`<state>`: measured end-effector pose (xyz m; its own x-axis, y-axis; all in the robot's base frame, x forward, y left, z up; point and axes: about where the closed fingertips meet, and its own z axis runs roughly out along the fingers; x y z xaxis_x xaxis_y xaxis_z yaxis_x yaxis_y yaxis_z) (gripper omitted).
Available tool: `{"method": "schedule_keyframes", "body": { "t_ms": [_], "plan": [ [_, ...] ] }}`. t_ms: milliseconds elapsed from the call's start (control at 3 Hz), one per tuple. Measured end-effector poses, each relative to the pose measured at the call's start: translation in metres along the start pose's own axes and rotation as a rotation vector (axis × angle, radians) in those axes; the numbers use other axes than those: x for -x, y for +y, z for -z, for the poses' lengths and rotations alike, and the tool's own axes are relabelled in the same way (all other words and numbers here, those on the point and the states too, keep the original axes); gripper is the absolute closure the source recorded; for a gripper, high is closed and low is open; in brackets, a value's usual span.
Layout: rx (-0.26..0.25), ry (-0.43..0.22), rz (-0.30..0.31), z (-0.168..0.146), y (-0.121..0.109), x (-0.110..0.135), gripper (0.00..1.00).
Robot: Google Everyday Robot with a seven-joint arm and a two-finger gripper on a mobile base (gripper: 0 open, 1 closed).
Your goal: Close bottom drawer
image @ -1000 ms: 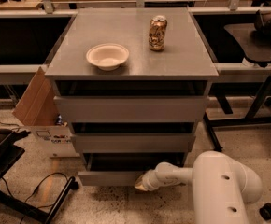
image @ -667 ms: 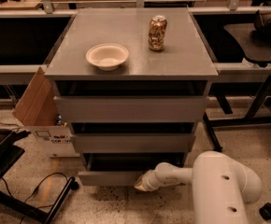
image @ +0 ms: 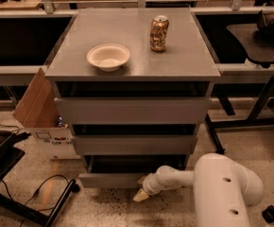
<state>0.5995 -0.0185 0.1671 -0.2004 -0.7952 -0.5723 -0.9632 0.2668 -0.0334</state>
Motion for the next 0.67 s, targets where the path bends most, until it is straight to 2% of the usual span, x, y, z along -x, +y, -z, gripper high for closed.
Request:
{"method": "schedule_keyframes", "body": {
  "t_ms": [333, 667],
  "plan": [
    [0.002, 0.0, 0.0, -0.0008, 0.0011, 0.0001, 0.0],
    [0.002, 0.0, 0.0, -0.0008, 0.0011, 0.0001, 0.0]
  ]
}}
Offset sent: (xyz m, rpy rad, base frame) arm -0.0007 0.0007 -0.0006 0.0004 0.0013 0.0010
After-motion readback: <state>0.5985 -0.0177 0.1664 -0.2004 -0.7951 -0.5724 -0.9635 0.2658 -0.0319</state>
